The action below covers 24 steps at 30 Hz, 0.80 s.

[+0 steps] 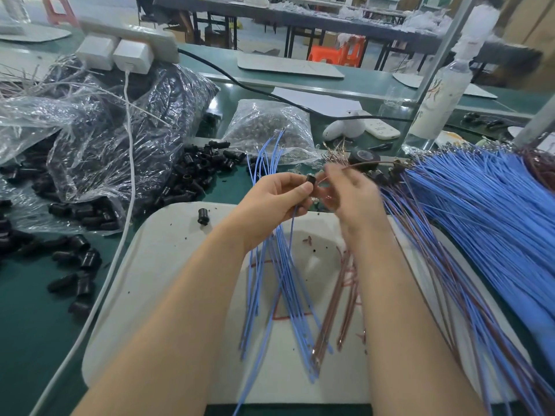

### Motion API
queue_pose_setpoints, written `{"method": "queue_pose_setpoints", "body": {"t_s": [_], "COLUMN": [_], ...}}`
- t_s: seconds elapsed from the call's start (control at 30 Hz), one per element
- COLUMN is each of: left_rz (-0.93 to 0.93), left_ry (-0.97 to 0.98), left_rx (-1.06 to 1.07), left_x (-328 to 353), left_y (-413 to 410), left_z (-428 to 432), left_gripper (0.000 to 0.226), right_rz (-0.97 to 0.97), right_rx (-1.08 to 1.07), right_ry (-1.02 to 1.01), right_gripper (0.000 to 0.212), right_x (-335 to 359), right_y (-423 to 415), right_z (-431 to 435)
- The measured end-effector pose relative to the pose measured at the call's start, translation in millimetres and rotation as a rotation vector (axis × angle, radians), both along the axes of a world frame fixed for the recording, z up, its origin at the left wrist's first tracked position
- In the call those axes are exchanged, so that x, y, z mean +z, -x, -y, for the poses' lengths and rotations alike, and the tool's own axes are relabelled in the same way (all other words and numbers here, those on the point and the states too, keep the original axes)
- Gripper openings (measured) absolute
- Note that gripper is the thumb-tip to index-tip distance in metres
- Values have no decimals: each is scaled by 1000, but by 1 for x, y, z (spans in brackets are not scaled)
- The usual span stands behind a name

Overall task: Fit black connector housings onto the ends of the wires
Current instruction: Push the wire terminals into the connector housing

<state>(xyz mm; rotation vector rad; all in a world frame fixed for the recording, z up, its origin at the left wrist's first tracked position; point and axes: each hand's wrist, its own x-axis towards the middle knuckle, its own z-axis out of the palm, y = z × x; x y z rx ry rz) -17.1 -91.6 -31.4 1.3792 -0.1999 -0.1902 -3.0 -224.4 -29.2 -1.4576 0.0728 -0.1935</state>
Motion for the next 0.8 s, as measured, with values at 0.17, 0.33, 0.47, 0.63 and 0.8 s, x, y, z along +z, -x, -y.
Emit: {"method": "queue_pose_setpoints", "body": {"t_s": [0.17, 0.33, 0.47, 0.63, 0.8], "left_rz": [15, 184, 244, 331, 372], "left_ry": [-67, -424, -546, -644, -664], "left_rx": [77, 243, 265, 254, 235], "left_x": [-2, -6, -9, -11, -13], "left_y": [-2, -4, -4, -3, -3], "left_z": [0, -1, -1, 0, 1], "left_gripper": [7, 13, 7, 4, 5], "right_rz": [38, 181, 234, 289, 316], "right_rx": [-69, -323, -327, -351, -385], "right_ry": [240, -59, -177, -143, -81], "right_gripper": [23, 22, 22, 20, 19], "right_x": [-8, -3, 2, 5, 7], "right_y": [-1, -2, 1, 4, 6], "right_z": [-10, 6, 7, 5, 7]}}
